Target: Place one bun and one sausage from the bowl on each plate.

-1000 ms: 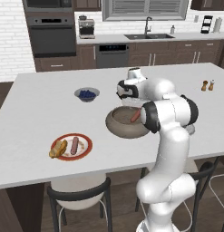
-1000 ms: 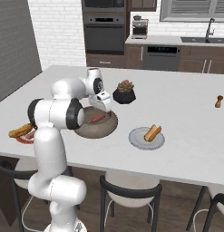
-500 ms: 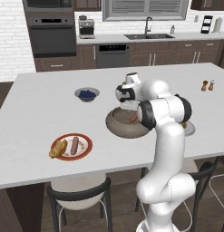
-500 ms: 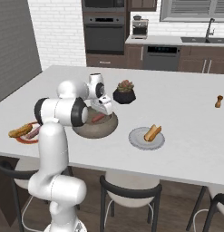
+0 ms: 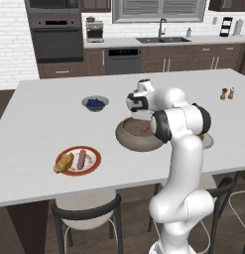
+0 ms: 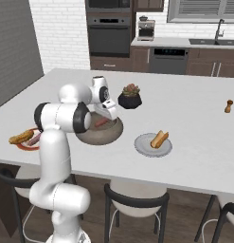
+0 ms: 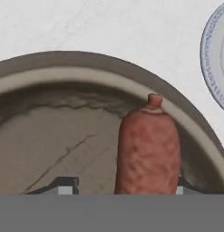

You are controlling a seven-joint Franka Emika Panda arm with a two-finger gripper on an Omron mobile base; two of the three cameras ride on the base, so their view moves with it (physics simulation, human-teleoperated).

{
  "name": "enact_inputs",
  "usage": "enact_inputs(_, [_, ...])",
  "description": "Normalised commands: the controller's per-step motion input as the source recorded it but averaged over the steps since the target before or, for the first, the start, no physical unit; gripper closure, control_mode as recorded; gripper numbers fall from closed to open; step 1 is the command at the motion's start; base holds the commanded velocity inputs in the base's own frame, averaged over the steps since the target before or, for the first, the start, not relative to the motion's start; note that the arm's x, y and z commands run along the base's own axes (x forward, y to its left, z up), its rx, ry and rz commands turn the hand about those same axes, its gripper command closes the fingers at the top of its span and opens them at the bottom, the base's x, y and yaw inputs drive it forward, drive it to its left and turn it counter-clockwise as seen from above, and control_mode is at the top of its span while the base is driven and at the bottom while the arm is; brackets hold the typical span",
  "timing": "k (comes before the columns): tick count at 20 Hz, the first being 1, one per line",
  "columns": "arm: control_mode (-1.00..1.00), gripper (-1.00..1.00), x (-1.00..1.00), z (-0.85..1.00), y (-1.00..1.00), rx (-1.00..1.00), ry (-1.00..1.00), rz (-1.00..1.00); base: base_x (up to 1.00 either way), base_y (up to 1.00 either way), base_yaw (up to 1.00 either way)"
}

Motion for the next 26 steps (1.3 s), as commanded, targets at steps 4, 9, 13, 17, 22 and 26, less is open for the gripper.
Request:
enact_inputs(4, [-1.00, 1.00, 0.00, 0.52, -0.11, 0.00, 0.03, 0.00, 0.00, 0.00, 0.00])
enact_inputs(9, [-1.00, 1.00, -0.13, 0.55, -0.57, 0.01, 0.03, 0.03, 0.00, 0.00, 0.00])
enact_inputs(13, [-1.00, 1.00, -0.22, 0.24, -0.70, 0.04, 0.00, 0.08, 0.00, 0.00, 0.00])
enact_inputs(17, [-1.00, 1.00, -0.03, 0.00, -0.65, 0.04, 0.05, 0.20, 0.00, 0.00, 0.00])
enact_inputs(22, [-1.00, 1.00, 0.00, -0.15, -0.58, 0.02, 0.09, 0.25, 0.00, 0.00, 0.00])
enact_inputs(26, [-1.00, 1.00, 0.02, -0.17, -0.53, 0.00, 0.11, 0.30, 0.00, 0.00, 0.00])
